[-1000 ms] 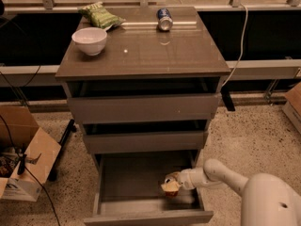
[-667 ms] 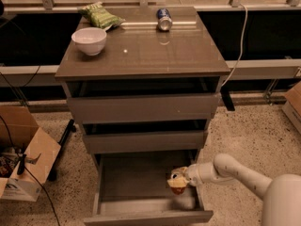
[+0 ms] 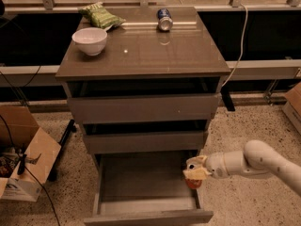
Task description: Pick coke can from bottom drawer and place on counter
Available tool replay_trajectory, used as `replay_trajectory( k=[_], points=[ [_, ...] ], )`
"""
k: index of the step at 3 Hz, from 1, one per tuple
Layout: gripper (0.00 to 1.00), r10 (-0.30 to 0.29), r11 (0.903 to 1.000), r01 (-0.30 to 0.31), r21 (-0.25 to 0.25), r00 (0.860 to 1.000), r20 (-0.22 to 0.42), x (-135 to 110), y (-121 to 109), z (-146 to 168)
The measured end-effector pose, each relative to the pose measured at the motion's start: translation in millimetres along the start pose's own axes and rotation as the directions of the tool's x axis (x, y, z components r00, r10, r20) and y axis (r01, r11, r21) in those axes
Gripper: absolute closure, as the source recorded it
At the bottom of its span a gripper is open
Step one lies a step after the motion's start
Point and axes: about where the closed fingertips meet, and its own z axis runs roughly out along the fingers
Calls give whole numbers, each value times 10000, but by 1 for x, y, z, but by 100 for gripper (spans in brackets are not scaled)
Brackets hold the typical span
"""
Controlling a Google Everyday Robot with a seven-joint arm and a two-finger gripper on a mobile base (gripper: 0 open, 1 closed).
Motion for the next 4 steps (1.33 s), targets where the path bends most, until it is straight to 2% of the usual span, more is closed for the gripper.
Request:
replay_trajectory(
  k=[1, 2, 3, 4],
  points=[
    [100, -373, 9988, 376, 300, 9993, -75, -60, 42, -59],
    [100, -1604, 9826, 1645, 867, 9857, -523, -136, 76, -106],
    [100, -3125, 9295, 3267, 1712, 9441, -1049, -220, 105, -152],
    [100, -4295, 8546, 4453, 2671, 8953, -1185, -294, 98, -190]
  ],
)
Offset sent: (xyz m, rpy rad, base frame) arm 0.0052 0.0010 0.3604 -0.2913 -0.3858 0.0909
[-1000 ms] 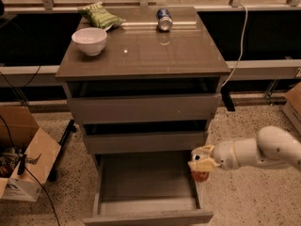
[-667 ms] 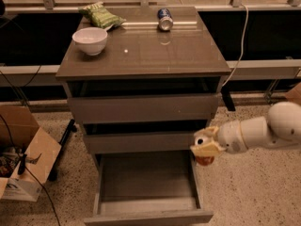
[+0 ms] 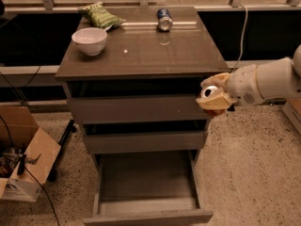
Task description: Pick coke can from bottom drawer and place on counter
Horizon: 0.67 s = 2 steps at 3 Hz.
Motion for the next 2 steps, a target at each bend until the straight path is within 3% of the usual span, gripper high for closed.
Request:
replay_trajectory(
  k=[2],
  points=[
    [100, -217, 9996, 215, -160, 9997, -112, -5, -2, 1]
  ],
)
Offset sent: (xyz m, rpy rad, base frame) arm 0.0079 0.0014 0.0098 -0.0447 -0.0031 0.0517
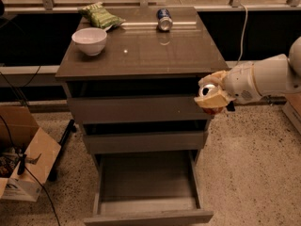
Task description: Pick coke can from bottom drawer and place on counter
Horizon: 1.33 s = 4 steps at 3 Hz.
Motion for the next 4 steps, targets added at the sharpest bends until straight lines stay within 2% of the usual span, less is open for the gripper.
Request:
replay_trajectory(
  k=[1, 2, 3, 4],
  points=[
    [100, 38, 10000, -38, -8, 9982, 599, -9, -21, -10],
    [100, 141, 9996, -169, 229, 9933, 1146, -20, -37, -22],
    [100, -350, 9943, 166, 1056, 9839, 1755, -49, -53, -41],
    [100, -509, 9813, -163, 1916, 9389, 3403, -92, -79, -43]
  ],
)
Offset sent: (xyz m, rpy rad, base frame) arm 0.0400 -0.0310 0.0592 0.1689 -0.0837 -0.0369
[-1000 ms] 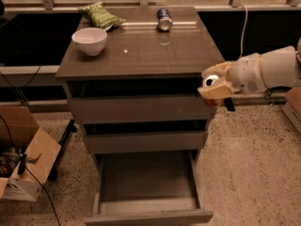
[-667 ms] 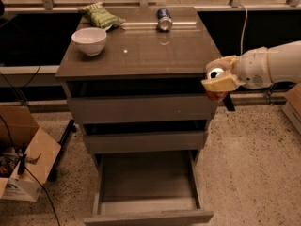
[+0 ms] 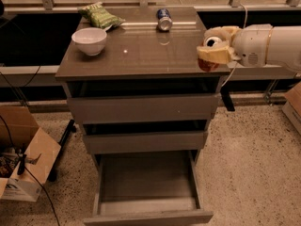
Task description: Pick coke can from bottom drawer and place on counter
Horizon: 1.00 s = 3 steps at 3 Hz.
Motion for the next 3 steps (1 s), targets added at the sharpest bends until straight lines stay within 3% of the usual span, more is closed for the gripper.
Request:
replay_trajectory(
  k=[1, 3],
  points=[
    [100, 393, 9982, -442, 400, 9924, 1162, -16, -22, 32],
    [100, 874, 9899, -1055, 948, 9802, 1778, -3, -59, 87]
  ],
)
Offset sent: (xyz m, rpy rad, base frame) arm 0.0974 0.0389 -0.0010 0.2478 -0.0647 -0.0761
